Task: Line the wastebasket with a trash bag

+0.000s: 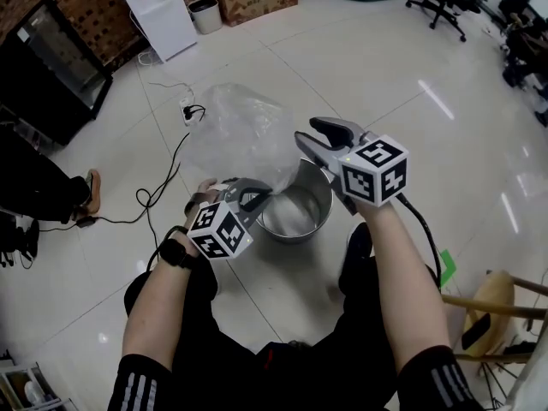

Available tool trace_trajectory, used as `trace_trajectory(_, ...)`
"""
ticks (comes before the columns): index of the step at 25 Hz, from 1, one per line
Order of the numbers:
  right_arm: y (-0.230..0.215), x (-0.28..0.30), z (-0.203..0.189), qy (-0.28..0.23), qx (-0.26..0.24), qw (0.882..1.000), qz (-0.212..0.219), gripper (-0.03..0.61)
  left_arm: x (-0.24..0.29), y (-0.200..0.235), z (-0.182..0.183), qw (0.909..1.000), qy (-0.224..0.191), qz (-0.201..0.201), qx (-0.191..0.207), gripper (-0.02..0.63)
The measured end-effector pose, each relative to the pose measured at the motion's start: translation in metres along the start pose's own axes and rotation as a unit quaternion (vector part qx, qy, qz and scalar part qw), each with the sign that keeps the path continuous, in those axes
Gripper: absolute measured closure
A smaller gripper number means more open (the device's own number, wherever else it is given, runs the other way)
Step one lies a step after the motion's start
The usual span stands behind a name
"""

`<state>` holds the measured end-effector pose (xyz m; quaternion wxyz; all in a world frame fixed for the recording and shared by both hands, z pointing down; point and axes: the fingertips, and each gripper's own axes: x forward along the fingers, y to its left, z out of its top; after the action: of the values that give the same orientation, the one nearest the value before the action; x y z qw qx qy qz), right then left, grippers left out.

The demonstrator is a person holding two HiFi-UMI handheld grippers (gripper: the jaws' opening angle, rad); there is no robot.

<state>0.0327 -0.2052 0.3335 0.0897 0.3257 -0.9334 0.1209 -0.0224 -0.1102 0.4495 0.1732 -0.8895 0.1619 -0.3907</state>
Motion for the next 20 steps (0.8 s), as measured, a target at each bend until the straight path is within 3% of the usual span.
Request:
trace_trajectory(3, 0.013, 0.018, -0.023, 0.043, 0.014, 0.999, 0.028, 0.334, 0.012, -0.020, 0.003, 0.9992, 0.006, -0.025, 0.032, 0.613)
trace_trajectory(6, 0.018, 0.032, -0.073, 0.167, -0.019, 0.985, 0.030, 0.321, 0.020, -0.029, 0.008, 0.9985, -0.002, -0.037, 0.042, 0.614)
trace_trajectory(7, 0.016, 0.032, -0.089, 0.205, -0.043, 0.977, 0.022, 0.342, 0.021, -0.030, 0.010, 0.9984, -0.006, -0.039, 0.040, 0.614)
trace_trajectory(9, 0.009, 0.030, -0.109, 0.252, -0.096, 0.963, 0.000, 0.530, 0.023, -0.028, 0.009, 0.9984, -0.011, -0.046, 0.030, 0.599)
trace_trajectory(10, 0.007, 0.030, -0.114, 0.262, -0.115, 0.958, -0.007, 0.571, 0.023, -0.026, 0.006, 0.9985, -0.010, -0.050, 0.023, 0.565)
trace_trajectory(14, -0.001, 0.026, -0.118, 0.265, -0.115, 0.957, -0.017, 0.571, 0.011, -0.010, -0.012, 0.9982, 0.000, -0.058, -0.017, 0.450)
trace_trajectory(16, -0.006, 0.022, -0.118, 0.261, -0.110, 0.959, -0.023, 0.572, 0.000, 0.002, -0.026, 0.9958, 0.002, -0.071, -0.057, 0.442)
trace_trajectory(19, -0.013, 0.018, -0.119, 0.264, -0.109, 0.958, -0.029, 0.572, -0.026, 0.019, -0.046, 0.9815, -0.011, -0.123, -0.147, 0.442)
trace_trajectory(20, -0.014, 0.016, -0.119, 0.266, -0.110, 0.957, -0.030, 0.572, -0.036, 0.028, -0.053, 0.9780, -0.015, -0.122, -0.169, 0.442)
